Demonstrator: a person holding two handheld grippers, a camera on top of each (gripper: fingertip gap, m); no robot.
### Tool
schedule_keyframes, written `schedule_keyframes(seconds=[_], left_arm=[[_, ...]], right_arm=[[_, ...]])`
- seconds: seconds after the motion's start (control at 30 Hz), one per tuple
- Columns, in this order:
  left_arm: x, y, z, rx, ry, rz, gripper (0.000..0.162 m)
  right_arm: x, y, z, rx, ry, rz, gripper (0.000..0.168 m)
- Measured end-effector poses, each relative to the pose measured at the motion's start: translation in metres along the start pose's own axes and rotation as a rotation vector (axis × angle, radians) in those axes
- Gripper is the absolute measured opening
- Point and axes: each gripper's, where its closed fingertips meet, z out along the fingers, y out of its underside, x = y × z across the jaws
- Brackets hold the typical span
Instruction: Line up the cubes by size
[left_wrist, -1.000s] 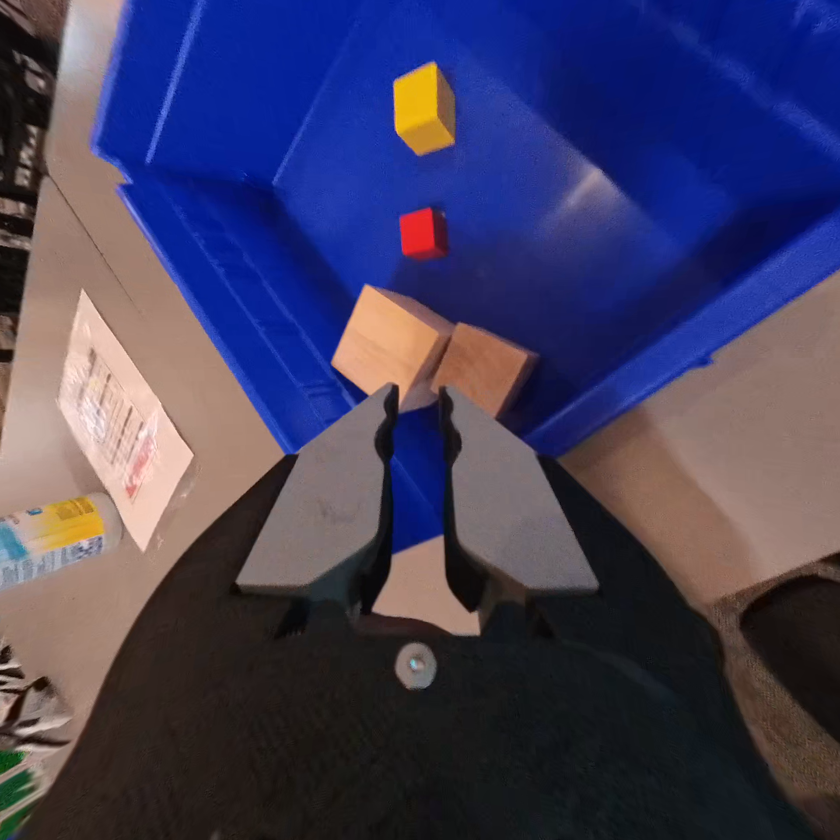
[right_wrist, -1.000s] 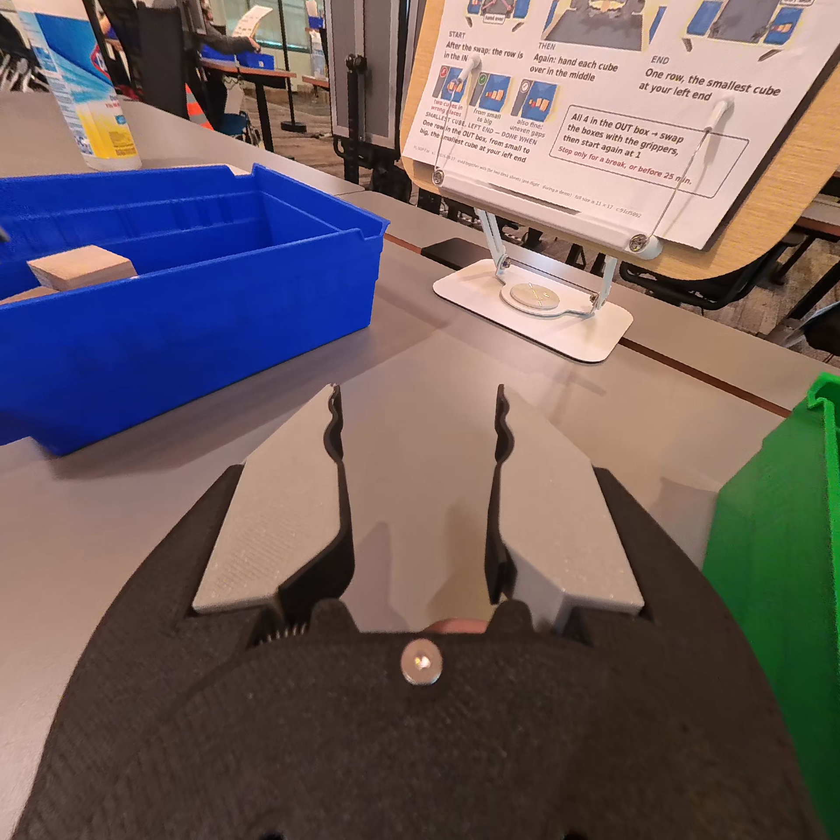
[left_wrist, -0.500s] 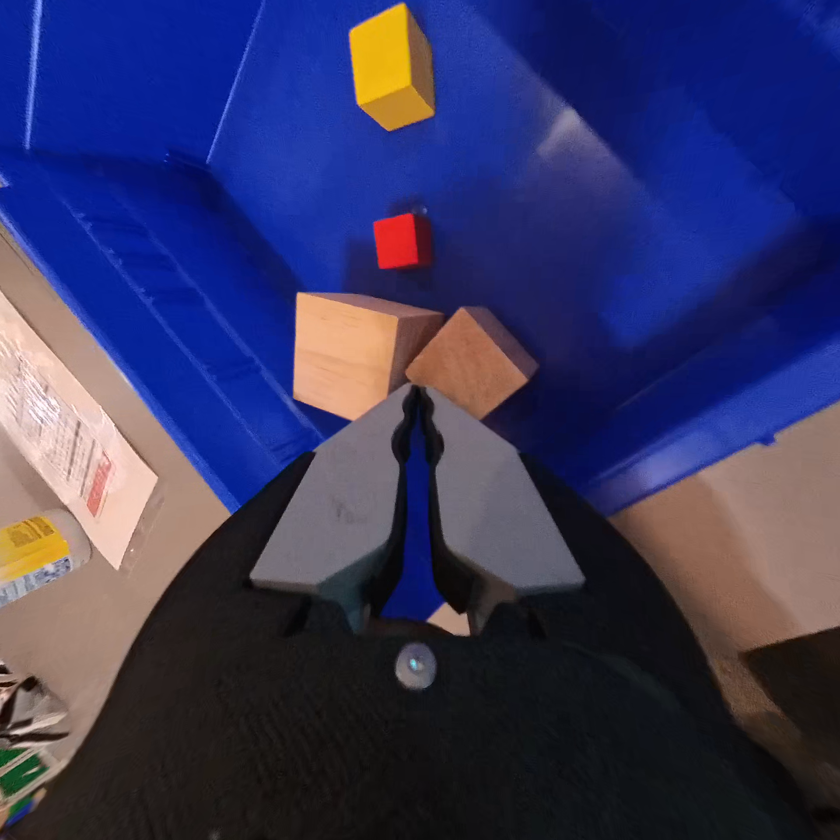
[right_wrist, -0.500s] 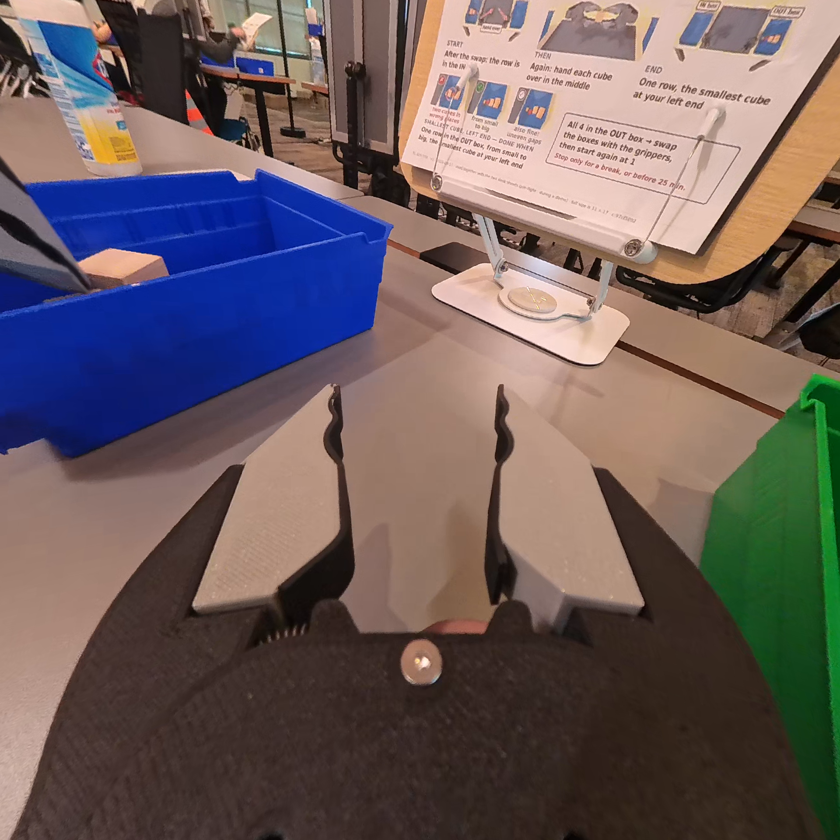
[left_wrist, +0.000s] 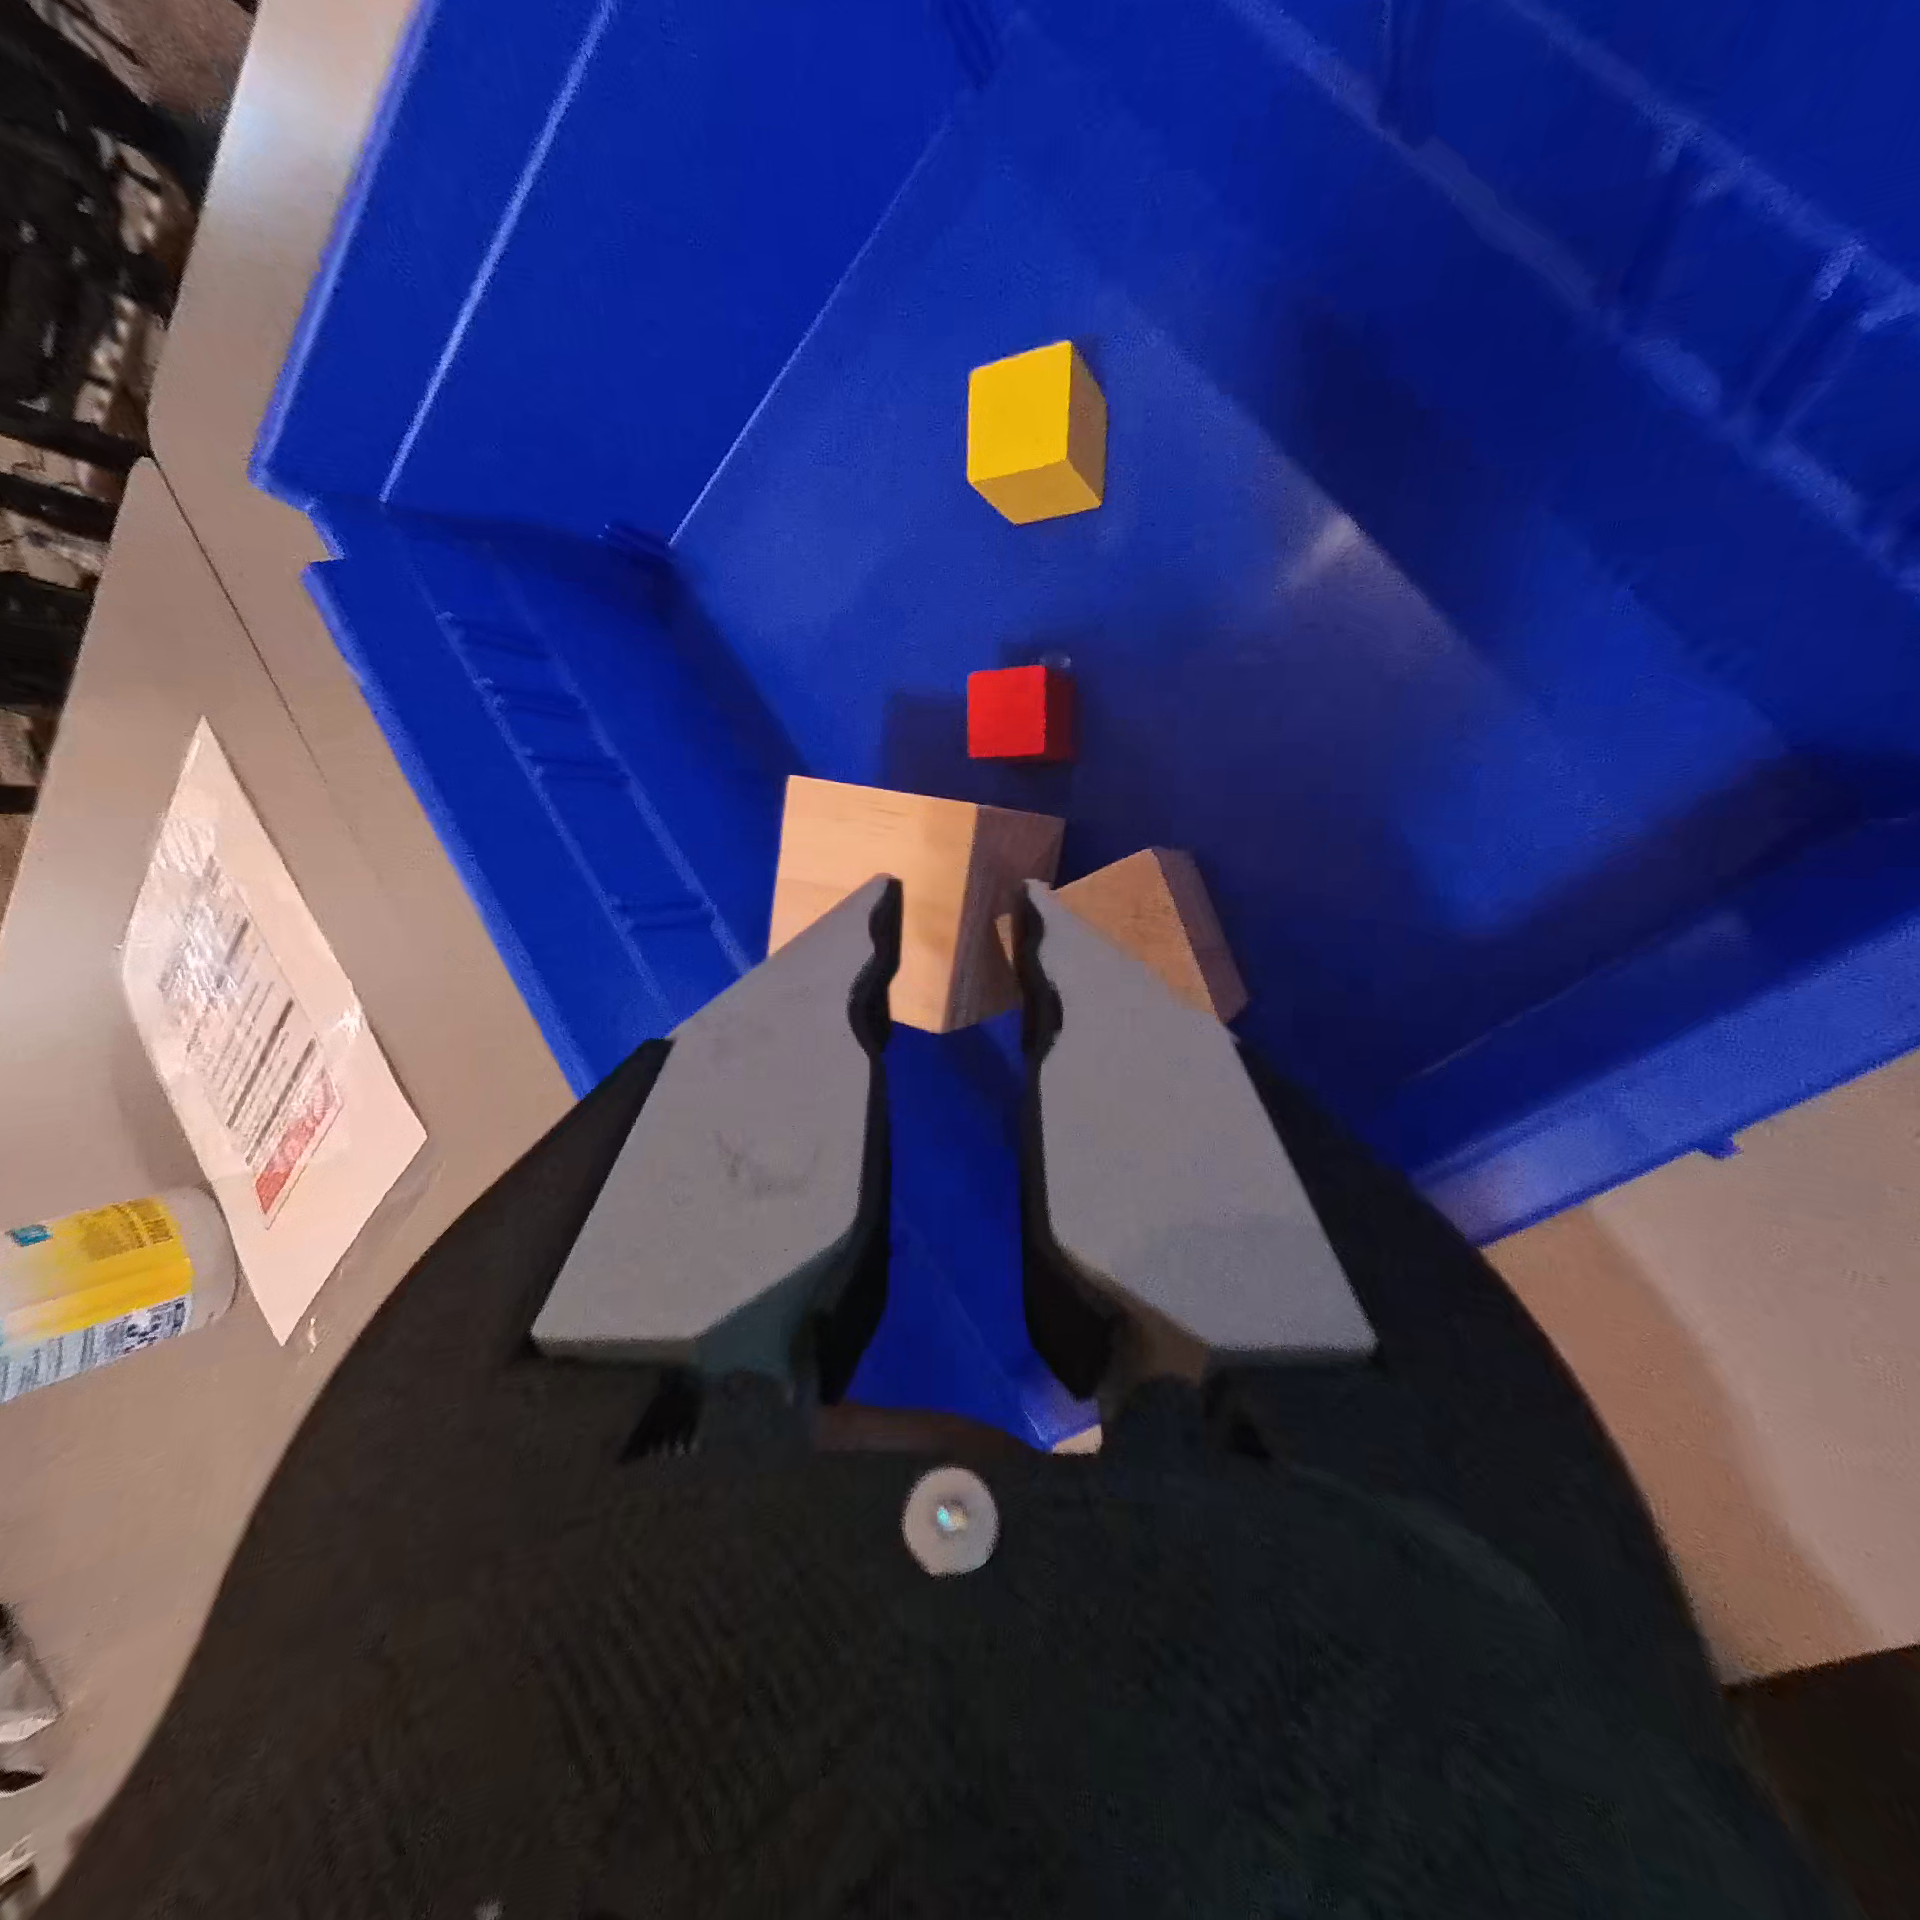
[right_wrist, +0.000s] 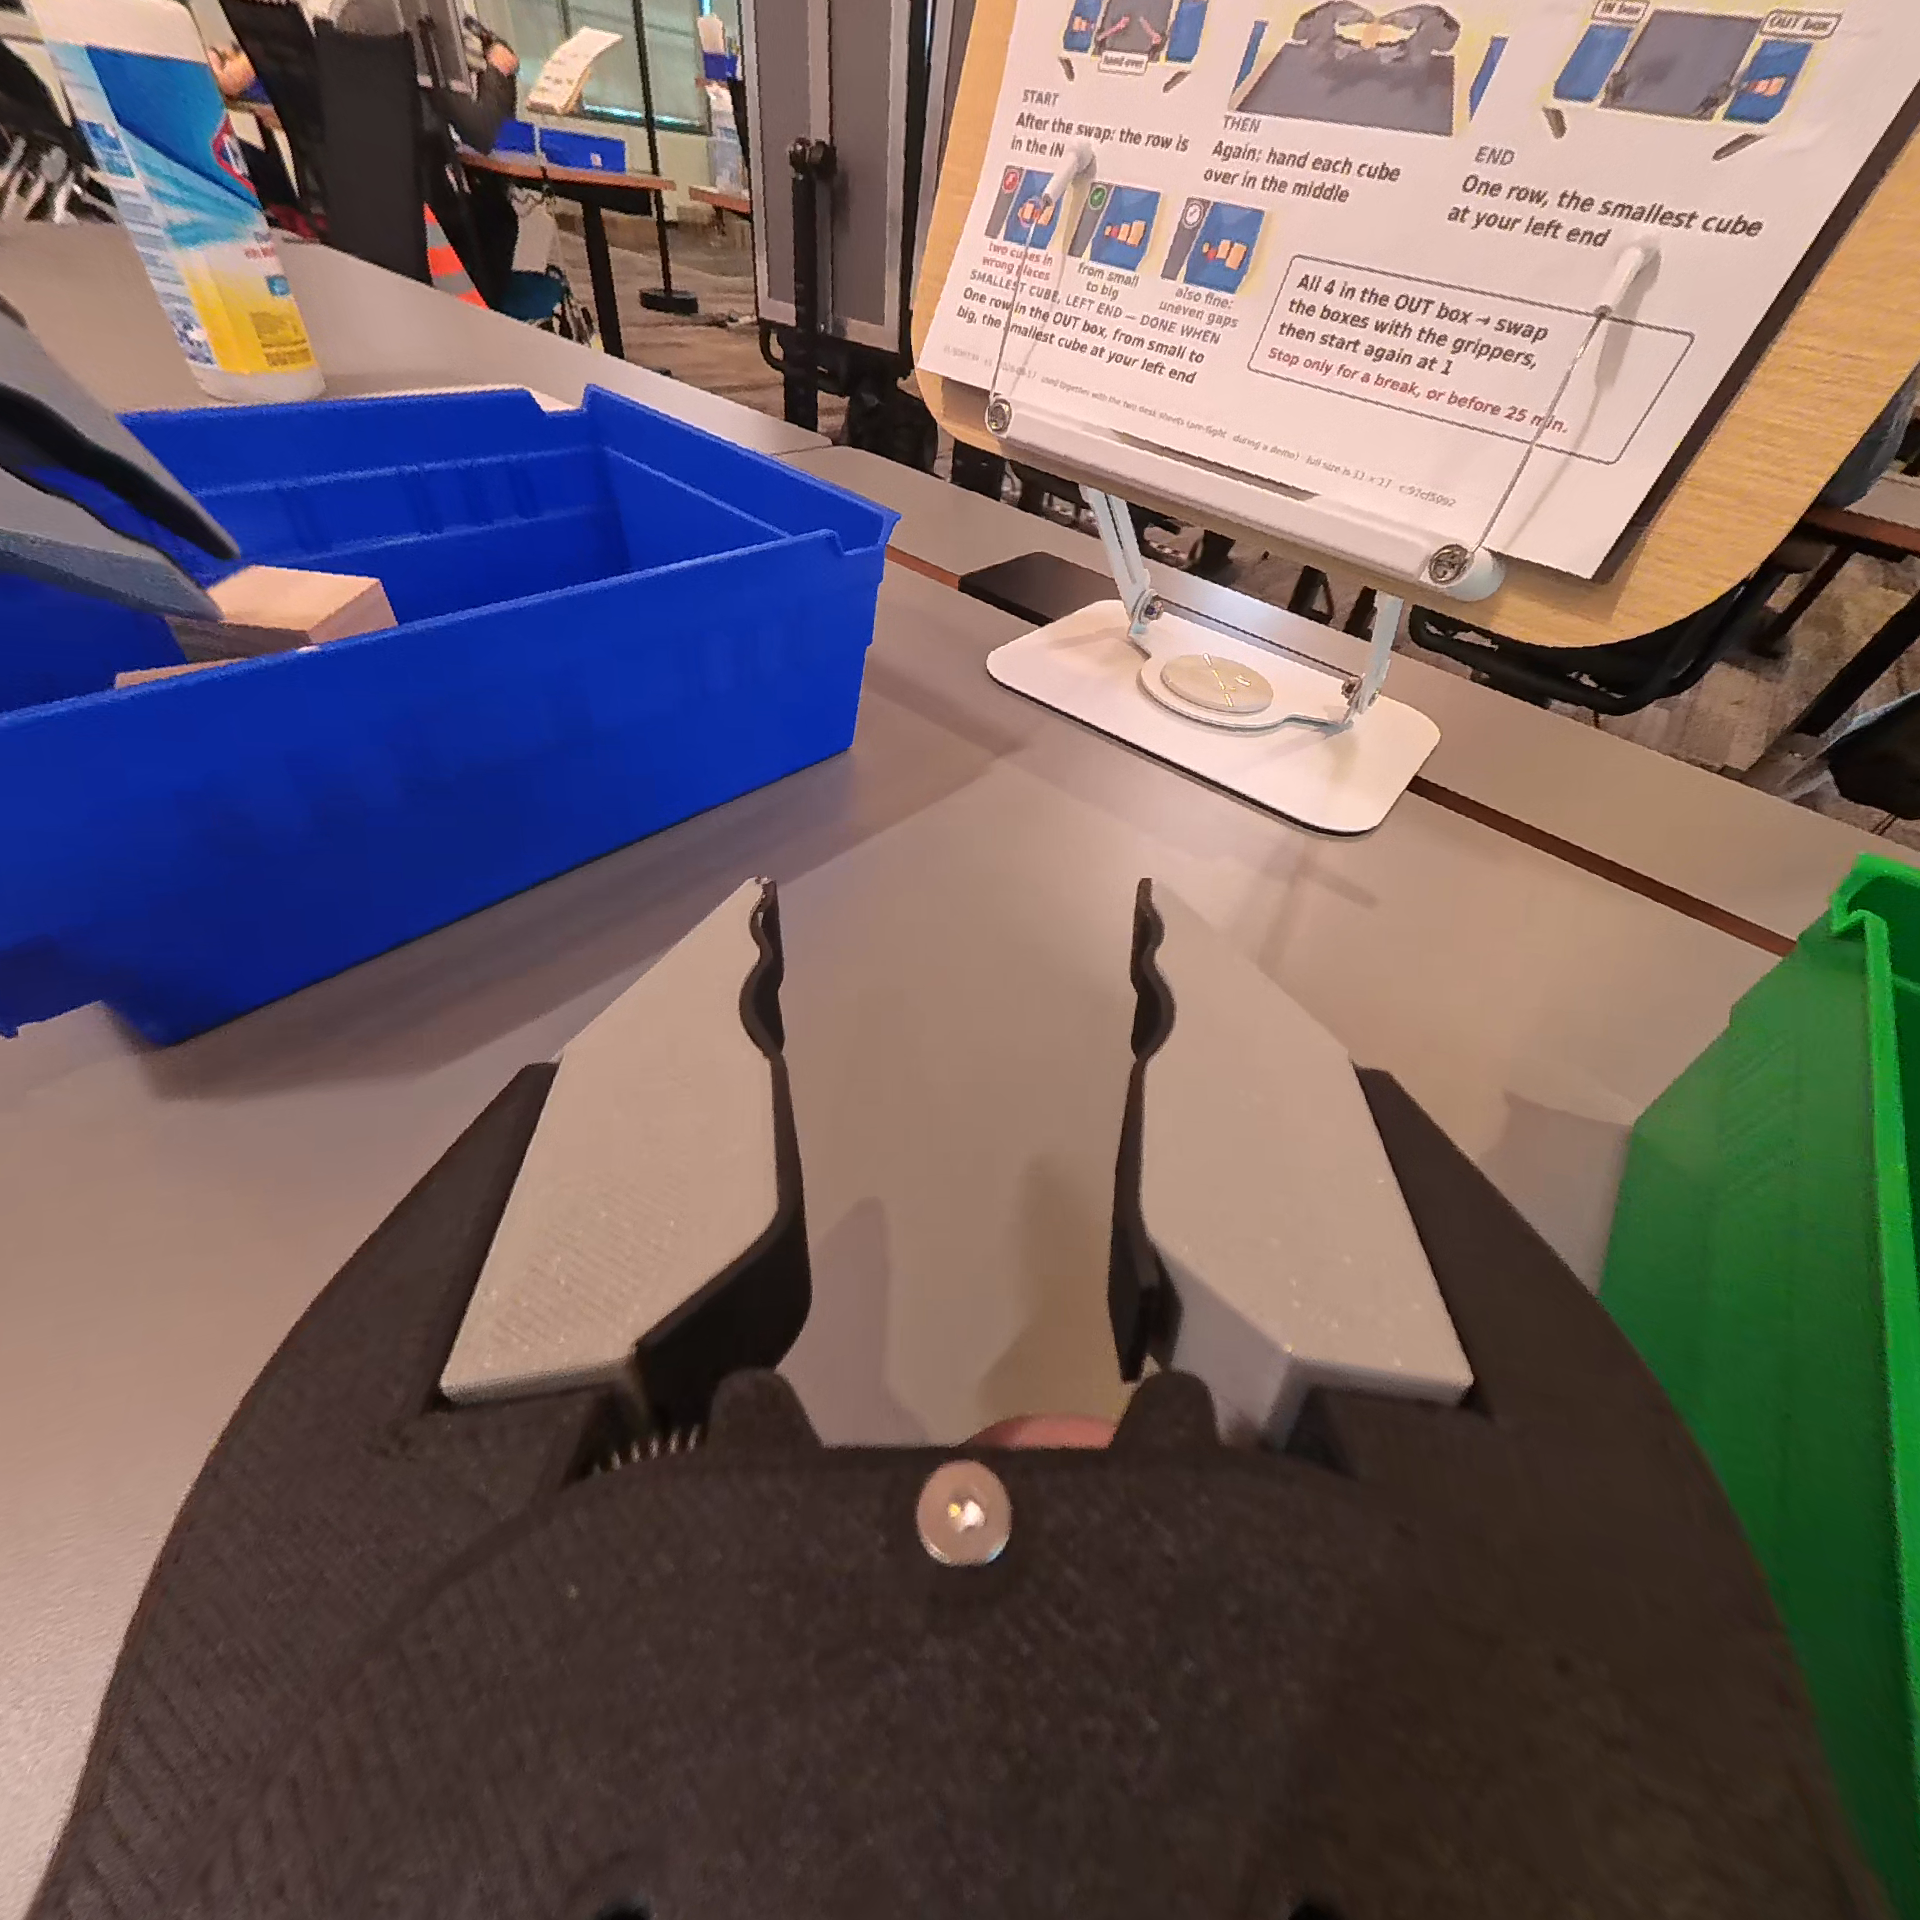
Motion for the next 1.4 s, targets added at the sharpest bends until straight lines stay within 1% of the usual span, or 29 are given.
schedule_keyframes(seconds=[0.2,0.3,0.43,0.57,0.7,0.8,0.9,1.17,1.4], left_arm=[[-0.013,-0.009,-0.015,0.091,-0.060,-0.070,0.026],[-0.012,-0.024,-0.032,0.229,-0.074,-0.169,0.027],[0.001,-0.047,-0.056,0.429,-0.053,-0.284,0.026],[0.016,-0.053,-0.064,0.506,-0.059,-0.317,0.026],[0.018,-0.048,-0.063,0.535,-0.096,-0.332,0.026],[0.008,-0.045,-0.066,0.528,-0.129,-0.348,0.026],[0.008,-0.047,-0.071,0.576,-0.105,-0.362,0.025],[-0.003,-0.034,-0.056,0.512,-0.170,-0.379,0.026],[0.017,-0.035,-0.039,0.434,-0.131,-0.287,0.027]], right_arm=[[0.000,0.001,0.001,-0.006,-0.005,0.004,0.065],[-0.001,0.001,0.002,-0.007,-0.004,-0.003,0.065],[0.000,0.003,0.002,-0.014,-0.003,0.004,0.065],[0.001,0.003,0.002,-0.011,-0.004,0.007,0.065],[-0.001,0.005,0.003,-0.019,-0.006,0.001,0.065],[-0.002,0.007,0.005,-0.028,-0.009,-0.006,0.065],[-0.001,0.008,0.006,-0.033,-0.004,-0.010,0.065],[0.000,0.007,0.005,-0.029,-0.004,0.003,0.065],[0.001,0.004,0.002,-0.013,-0.003,0.006,0.065]])
